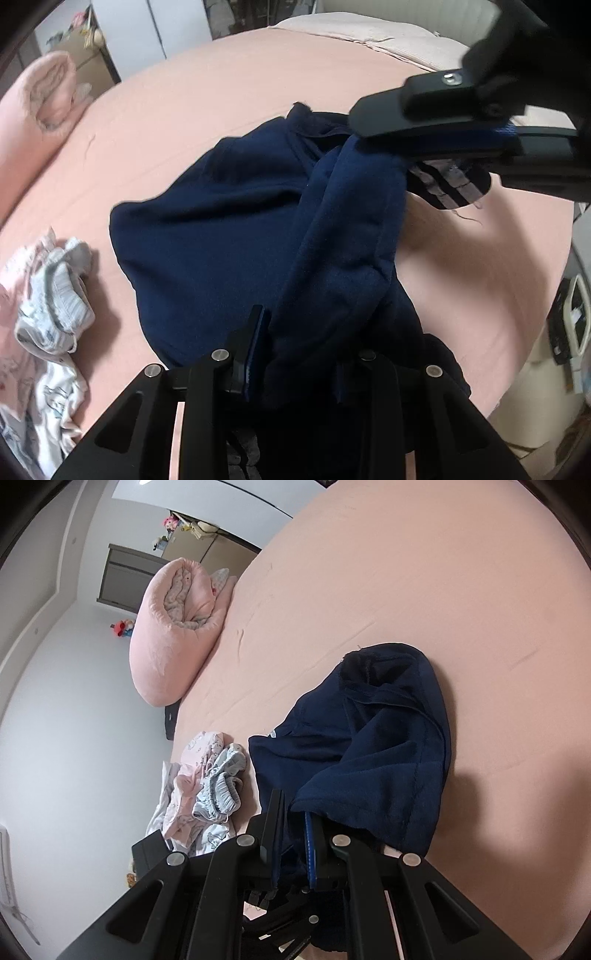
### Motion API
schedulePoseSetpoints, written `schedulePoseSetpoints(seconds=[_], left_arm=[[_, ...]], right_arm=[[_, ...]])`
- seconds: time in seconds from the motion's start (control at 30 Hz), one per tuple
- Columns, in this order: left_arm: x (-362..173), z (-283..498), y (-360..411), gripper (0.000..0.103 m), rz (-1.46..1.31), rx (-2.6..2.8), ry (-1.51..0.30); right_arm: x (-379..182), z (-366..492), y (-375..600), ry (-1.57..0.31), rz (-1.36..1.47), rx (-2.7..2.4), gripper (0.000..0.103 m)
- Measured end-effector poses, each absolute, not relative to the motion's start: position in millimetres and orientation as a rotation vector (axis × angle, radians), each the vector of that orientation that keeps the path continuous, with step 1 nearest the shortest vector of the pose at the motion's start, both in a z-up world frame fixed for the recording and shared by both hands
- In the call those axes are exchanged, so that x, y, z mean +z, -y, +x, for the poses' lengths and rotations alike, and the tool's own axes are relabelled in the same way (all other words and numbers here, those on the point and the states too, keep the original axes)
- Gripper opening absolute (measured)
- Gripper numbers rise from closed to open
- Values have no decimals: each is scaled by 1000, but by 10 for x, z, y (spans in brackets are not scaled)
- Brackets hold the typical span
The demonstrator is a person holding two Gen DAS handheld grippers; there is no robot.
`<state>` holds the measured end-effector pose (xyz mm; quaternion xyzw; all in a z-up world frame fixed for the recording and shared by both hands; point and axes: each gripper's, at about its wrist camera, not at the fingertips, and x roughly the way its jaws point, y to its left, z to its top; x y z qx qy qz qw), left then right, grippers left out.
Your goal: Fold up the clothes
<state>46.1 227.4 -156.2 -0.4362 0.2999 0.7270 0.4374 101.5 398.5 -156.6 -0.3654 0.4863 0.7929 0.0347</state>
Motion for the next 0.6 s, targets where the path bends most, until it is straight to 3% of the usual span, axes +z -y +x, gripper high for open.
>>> schedulePoseSetpoints(seconds=[0.2, 0.3, 0.47, 0.53, 0.6], left_arm=[[-1602, 479, -2238, 51, -1044, 1872, -776], [-1603, 500, -2182, 53, -1025, 1905, -750], [-1546, 477, -2101, 48, -1027, 1918, -663], [-1498, 509, -2048, 31, -994, 1919, -643], [-1450, 515, -1988, 27, -984, 1919, -604]], right_arm=[[-1442, 951, -3893, -1418, -1131, 2473, 8], [-1419, 927, -3832, -1365, -1150, 2480, 8], [-1447, 883, -3766, -1333, -1185, 2469, 8], [-1437, 845, -3737, -1299, -1200, 2470, 8], [-1407, 802, -3702, -1277, -1205, 2490, 8]])
